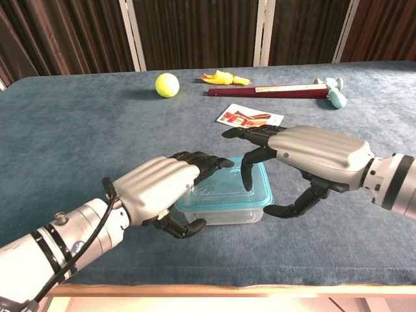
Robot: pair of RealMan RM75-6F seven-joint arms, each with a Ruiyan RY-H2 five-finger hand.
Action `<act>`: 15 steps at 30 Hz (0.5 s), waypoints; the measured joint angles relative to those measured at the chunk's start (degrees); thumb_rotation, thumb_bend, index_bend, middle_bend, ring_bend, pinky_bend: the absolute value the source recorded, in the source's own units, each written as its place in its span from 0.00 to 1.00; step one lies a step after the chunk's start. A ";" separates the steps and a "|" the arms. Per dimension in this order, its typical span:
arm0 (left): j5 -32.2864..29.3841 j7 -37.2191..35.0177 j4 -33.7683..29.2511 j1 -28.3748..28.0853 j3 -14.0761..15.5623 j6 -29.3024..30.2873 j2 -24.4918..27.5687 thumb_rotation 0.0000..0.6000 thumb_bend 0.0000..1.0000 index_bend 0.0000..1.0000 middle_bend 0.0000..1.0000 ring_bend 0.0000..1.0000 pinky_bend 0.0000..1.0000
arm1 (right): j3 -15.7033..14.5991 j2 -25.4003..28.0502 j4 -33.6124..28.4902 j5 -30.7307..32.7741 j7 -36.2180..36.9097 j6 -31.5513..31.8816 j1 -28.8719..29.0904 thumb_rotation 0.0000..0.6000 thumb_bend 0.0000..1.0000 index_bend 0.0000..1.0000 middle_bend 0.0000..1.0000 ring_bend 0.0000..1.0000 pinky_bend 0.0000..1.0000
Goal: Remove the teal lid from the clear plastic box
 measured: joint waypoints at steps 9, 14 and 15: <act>0.96 0.11 1.13 0.08 0.34 0.28 -0.62 1.00 0.44 0.00 0.10 0.05 0.17 | 0.05 0.43 -0.57 0.29 0.32 0.00 0.09 1.00 0.43 0.59 0.02 0.00 0.00; 1.63 0.30 1.47 0.20 0.54 0.72 -0.78 1.00 0.44 0.00 0.10 0.05 0.17 | 0.18 0.59 -0.89 0.59 0.13 0.04 0.06 1.00 0.44 0.59 0.02 0.00 0.00; 1.71 0.32 1.55 0.23 0.56 0.77 -0.81 1.00 0.44 0.00 0.10 0.05 0.17 | 0.21 0.61 -0.97 0.62 0.15 0.07 0.06 1.00 0.44 0.59 0.02 0.00 0.00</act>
